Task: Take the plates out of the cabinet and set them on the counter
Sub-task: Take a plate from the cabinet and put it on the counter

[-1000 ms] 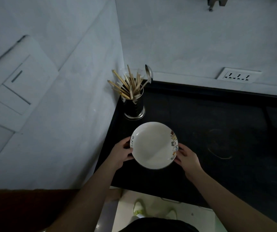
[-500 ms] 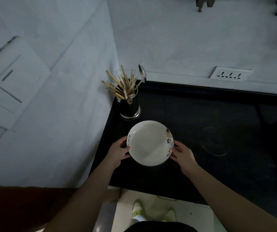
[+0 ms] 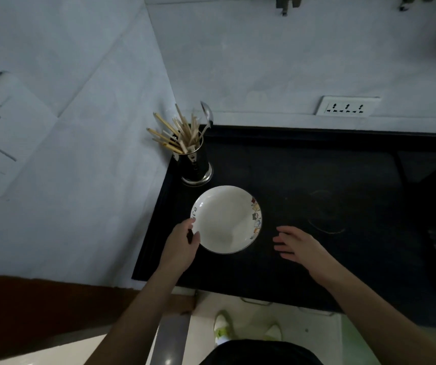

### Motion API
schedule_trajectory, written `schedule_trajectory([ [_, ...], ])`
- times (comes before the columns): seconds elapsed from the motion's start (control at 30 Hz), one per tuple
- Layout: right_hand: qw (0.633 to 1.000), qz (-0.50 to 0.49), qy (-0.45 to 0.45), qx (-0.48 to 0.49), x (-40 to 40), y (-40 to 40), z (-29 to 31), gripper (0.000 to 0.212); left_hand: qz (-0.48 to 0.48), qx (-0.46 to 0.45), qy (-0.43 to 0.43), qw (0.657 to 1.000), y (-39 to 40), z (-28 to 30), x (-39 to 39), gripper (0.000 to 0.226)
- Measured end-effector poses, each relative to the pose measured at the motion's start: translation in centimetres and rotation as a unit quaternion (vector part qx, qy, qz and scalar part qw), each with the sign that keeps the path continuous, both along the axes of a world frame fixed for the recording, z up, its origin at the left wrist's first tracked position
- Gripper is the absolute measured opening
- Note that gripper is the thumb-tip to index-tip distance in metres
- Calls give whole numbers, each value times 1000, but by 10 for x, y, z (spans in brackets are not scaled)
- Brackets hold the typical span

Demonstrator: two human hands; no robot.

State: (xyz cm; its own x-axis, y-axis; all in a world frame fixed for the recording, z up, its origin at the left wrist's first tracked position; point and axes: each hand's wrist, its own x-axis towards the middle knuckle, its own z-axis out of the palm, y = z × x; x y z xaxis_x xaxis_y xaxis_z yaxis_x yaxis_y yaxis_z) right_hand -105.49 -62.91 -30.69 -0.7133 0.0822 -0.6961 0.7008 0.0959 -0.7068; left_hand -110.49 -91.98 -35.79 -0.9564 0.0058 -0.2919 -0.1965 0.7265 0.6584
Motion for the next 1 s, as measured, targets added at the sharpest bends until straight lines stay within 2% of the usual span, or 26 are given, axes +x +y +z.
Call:
schedule_trajectory([
  [0.13, 991, 89, 62, 79, 27, 23, -2, 36, -70, -44, 28, 996, 17, 18, 33, 46],
  [0.27, 956, 205, 118, 175, 43, 34, -4, 41, -149, -65, 100, 982, 59, 44, 62, 43],
  [0.33, 923, 265, 150, 234, 48, 33, -5, 49, -190, -115, 135, 966, 77, 53, 72, 41],
  [0.43, 853, 355, 186, 335, 55, 28, -4, 59, -214, -213, 185, 935, 87, 61, 83, 37],
  [0.53, 814, 365, 208, 401, 68, 24, 1, 62, -231, -273, 213, 909, 82, 63, 88, 38],
  [0.63, 807, 341, 220, 428, 80, 24, 8, 62, -257, -295, 220, 894, 80, 61, 86, 43],
  [0.87, 803, 293, 179, 487, 119, 21, 19, 60, -326, -311, 222, 865, 89, 59, 87, 69],
  [1.0, 847, 218, 172, 453, 148, -9, 21, 57, -374, -318, 202, 847, 52, 51, 102, 78],
])
